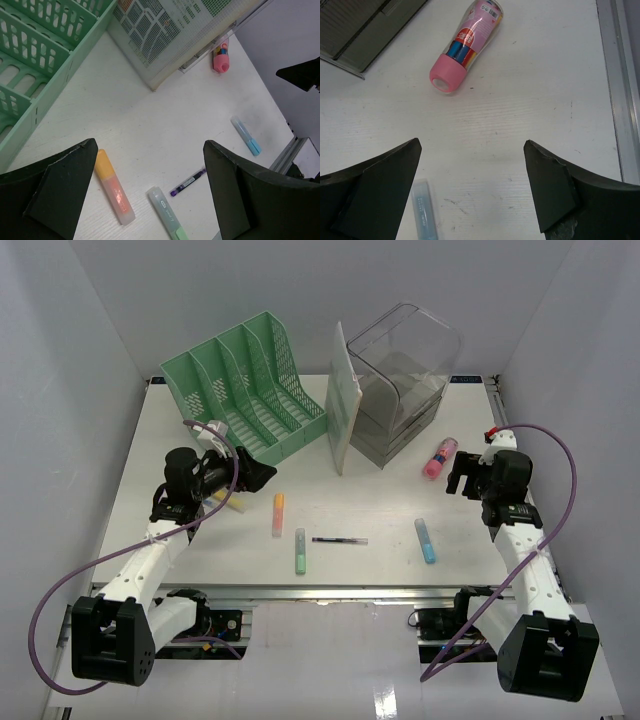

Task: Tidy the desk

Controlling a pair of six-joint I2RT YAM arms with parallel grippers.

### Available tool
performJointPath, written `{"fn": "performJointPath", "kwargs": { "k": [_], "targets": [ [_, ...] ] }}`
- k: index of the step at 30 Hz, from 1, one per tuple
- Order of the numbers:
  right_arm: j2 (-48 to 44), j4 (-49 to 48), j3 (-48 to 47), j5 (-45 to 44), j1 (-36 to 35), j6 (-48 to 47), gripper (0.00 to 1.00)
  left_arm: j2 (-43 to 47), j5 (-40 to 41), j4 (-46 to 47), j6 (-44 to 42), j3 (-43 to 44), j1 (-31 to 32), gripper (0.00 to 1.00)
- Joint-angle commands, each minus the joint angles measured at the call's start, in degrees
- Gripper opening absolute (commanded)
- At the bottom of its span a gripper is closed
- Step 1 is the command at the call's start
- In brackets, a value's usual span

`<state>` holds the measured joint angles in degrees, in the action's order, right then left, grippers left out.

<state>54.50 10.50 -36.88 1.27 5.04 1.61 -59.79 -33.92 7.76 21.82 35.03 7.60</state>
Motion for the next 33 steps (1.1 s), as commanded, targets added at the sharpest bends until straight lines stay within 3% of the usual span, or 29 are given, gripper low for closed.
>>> {"fn": "performJointPath", "kwargs": {
  "k": [1,7,15,18,23,29,33],
  "targets": [
    [-1.3,-1.0,-2.0,2.7,0.3,-0.7,0.90,-0.1,-0.3,-0.5,0.3,2.0,-0.2,0.98],
    [-4.1,-0.4,-0.5,14.1,0.3,-7.4,0.90,-1.3,0.8,-2.0,0.7,3.0,-0.1,0.98],
    [-11.2,0.0,5.3,38.6,0.3,-24.0,0.90,-1.2,6.0,-5.1,2.0,4.6,3.1,0.98],
    [-10.6,3.2,4.2,40.8,0.3,-26.1,0.90,-0.7,14.9,-10.7,4.4,8.2,9.9,0.98],
    [-9.9,5.9,1.8,41.8,0.3,-28.8,0.90,-6.2,38.1,-21.8,7.3,20.1,24.8,0.98],
    [-11.3,5.8,1.7,38.1,0.3,-29.4,0.90,-19.9,62.7,-30.1,8.1,36.4,42.2,0.98],
    [-12.3,5.7,1.8,38.0,0.3,-29.4,0.90,-28.8,74.0,-30.9,5.4,44.6,47.9,0.98]
  ]
}}
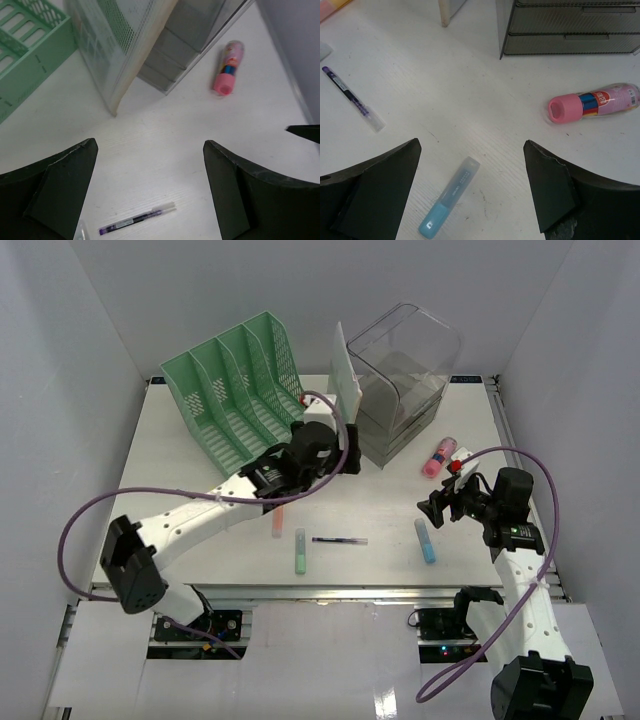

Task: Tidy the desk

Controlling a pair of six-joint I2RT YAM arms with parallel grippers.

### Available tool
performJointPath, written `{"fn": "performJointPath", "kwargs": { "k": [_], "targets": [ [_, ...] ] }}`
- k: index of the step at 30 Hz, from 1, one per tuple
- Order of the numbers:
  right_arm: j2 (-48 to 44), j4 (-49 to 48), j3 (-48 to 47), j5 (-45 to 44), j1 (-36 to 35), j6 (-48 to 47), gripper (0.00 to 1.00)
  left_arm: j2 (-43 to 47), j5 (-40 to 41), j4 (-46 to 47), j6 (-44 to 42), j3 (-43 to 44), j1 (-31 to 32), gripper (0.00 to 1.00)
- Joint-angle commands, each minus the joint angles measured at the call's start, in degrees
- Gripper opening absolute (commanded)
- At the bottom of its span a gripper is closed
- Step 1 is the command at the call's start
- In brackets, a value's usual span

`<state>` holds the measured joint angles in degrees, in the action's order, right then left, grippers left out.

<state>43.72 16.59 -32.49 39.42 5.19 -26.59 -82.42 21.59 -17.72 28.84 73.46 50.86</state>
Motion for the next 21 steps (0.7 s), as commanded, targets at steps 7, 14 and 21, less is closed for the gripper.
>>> {"fn": "performJointPath", "kwargs": {
  "k": [7,14,21],
  "targets": [
    [-1.9,-0.3,-2.6,0.7,0.3,-1.0,0.90,-18.2,29.0,-0.9,-10.8,18.4,7.3,0.95],
    [-2.3,-0.3,-2.5,0.6,0.3,-1.0,0.90,-27.3,37.2,12.6,-27.2,22.1,7.3,0.91],
    [-2.4,-0.2,-2.3,0.6,0.3,-1.2,0.90,-30.8,38.2,26.0,-39.5,24.4,6.5,0.70]
  ]
}}
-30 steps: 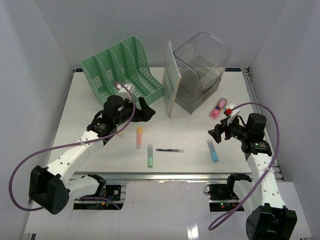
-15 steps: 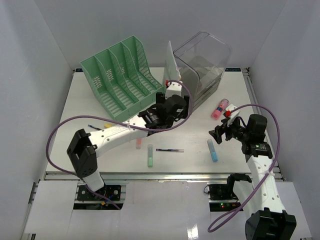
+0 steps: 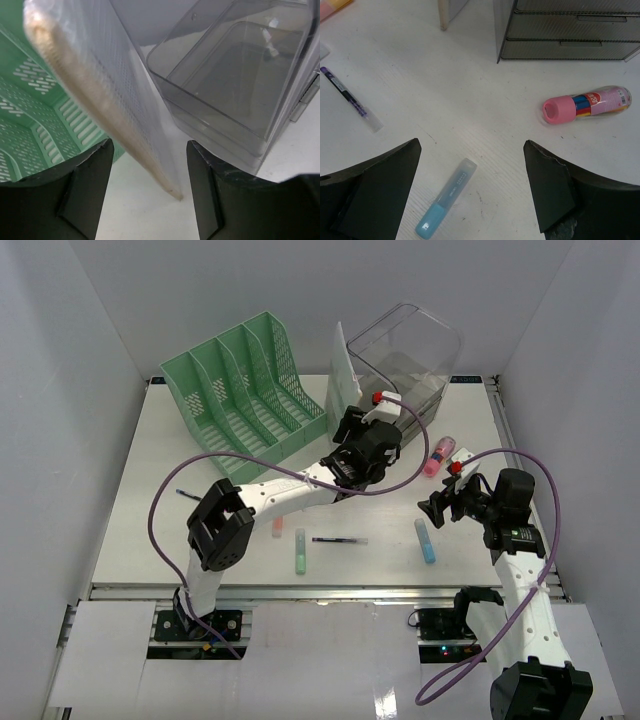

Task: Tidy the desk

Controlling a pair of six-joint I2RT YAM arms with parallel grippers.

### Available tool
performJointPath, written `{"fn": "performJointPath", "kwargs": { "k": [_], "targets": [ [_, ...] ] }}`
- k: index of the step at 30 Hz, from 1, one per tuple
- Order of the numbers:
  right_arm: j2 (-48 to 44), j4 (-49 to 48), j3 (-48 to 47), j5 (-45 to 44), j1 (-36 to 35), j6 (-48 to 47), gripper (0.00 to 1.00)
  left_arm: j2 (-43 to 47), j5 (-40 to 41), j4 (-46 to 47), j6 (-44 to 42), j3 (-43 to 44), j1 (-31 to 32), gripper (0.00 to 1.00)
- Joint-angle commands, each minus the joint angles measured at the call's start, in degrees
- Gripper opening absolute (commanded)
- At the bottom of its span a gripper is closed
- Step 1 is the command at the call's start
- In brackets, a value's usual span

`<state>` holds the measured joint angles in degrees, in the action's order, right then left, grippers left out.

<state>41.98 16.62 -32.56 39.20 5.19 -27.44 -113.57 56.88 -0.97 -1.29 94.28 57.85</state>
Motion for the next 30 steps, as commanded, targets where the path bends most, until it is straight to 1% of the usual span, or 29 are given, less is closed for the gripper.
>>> {"fn": "performJointPath", "kwargs": {
  "k": [1,2,3,5,6,9,10,13,15,22,26,30],
  "targets": [
    [-0.6,-0.3,-2.2,0.9,0.3,-0.3,0.90,-0.2,2.7,9.1,-9.8,4.7,-0.7,0.66],
    [-0.6,-0.3,-2.2,1.0,0.3,-0.3,0.90,-0.8,2.5,9.1,-10.3,5.7,-0.9,0.61],
    [-0.6,-0.2,-2.2,1.0,0.3,-0.3,0.90,-1.1,2.3,9.1,-10.7,6.2,-0.9,0.60],
    [-0.6,-0.3,-2.2,1.0,0.3,-0.3,0.90,-1.1,1.9,9.2,-10.9,6.6,-1.0,0.53],
    [-0.6,-0.3,-2.2,0.9,0.3,-0.3,0.90,-1.1,1.8,9.2,-11.0,6.6,-1.0,0.48],
    [-0.5,-0.4,-2.2,0.5,0.3,-0.2,0.90,-0.2,1.7,8.7,-10.3,6.0,-0.9,0.28],
    [-0.5,-0.4,-2.2,0.4,0.3,-0.2,0.90,0.2,1.6,8.6,-10.3,5.6,-0.9,0.27],
    [-0.3,-0.3,-2.3,0.4,0.3,-0.2,0.90,3.7,0.8,8.3,-8.9,3.8,-0.9,0.09],
    [-0.2,-0.4,-2.4,0.2,0.3,-0.2,0.90,5.2,0.5,8.2,-8.4,2.6,-1.0,0.01],
    [0.0,-0.4,-2.2,-0.2,0.3,-0.2,0.90,11.0,-1.7,7.7,-8.1,2.6,-0.9,0.00],
    [0.0,-0.4,-2.2,-0.3,0.3,-0.2,0.90,13.1,-2.3,8.1,-10.4,5.8,-1.0,0.00],
    [0.0,-0.4,-2.2,-0.5,0.3,-0.2,0.90,13.7,-2.7,8.1,-13.8,12.2,-1.3,0.00]
  ]
}}
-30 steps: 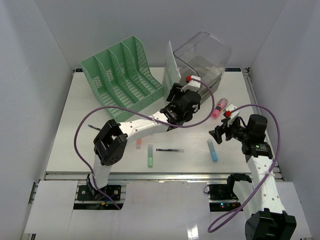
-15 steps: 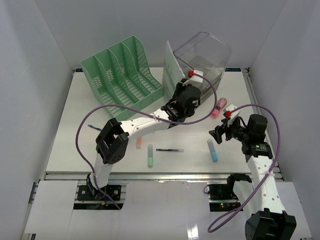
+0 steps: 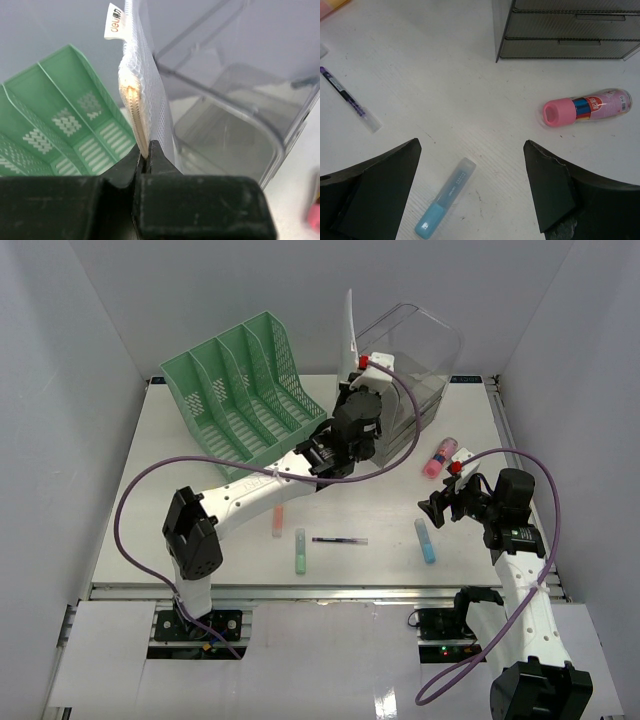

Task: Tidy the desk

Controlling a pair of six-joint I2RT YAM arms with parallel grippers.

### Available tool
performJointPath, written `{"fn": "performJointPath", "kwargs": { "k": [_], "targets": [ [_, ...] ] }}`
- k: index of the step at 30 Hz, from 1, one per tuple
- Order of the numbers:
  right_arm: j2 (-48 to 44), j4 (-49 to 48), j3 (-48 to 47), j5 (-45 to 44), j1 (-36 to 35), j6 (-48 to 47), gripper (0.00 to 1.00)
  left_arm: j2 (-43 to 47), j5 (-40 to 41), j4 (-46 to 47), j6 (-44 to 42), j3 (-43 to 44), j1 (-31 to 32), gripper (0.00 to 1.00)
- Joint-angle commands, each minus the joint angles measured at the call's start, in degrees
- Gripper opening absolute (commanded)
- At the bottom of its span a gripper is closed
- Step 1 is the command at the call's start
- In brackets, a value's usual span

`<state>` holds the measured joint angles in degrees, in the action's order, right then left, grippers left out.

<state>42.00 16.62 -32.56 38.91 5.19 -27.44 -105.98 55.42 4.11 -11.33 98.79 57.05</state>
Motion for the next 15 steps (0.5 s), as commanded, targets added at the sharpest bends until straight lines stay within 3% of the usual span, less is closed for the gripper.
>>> {"fn": "performJointPath", "kwargs": {
  "k": [1,8,15],
  "targets": [
    [0.0,-0.4,-2.2,-0.2,0.3,-0.2,0.90,6.1,-1.3,2.8,-5.1,8.8,-0.6,0.00],
    [-0.1,-0.4,-2.4,-0.2,0.3,-0.1,0.90,8.7,-0.6,2.0,-9.2,13.4,-4.8,0.00],
    [-0.1,-0.4,-2.4,0.0,0.3,-0.1,0.90,11.7,0.8,-4.1,-6.3,12.8,-12.5,0.00]
  ]
}}
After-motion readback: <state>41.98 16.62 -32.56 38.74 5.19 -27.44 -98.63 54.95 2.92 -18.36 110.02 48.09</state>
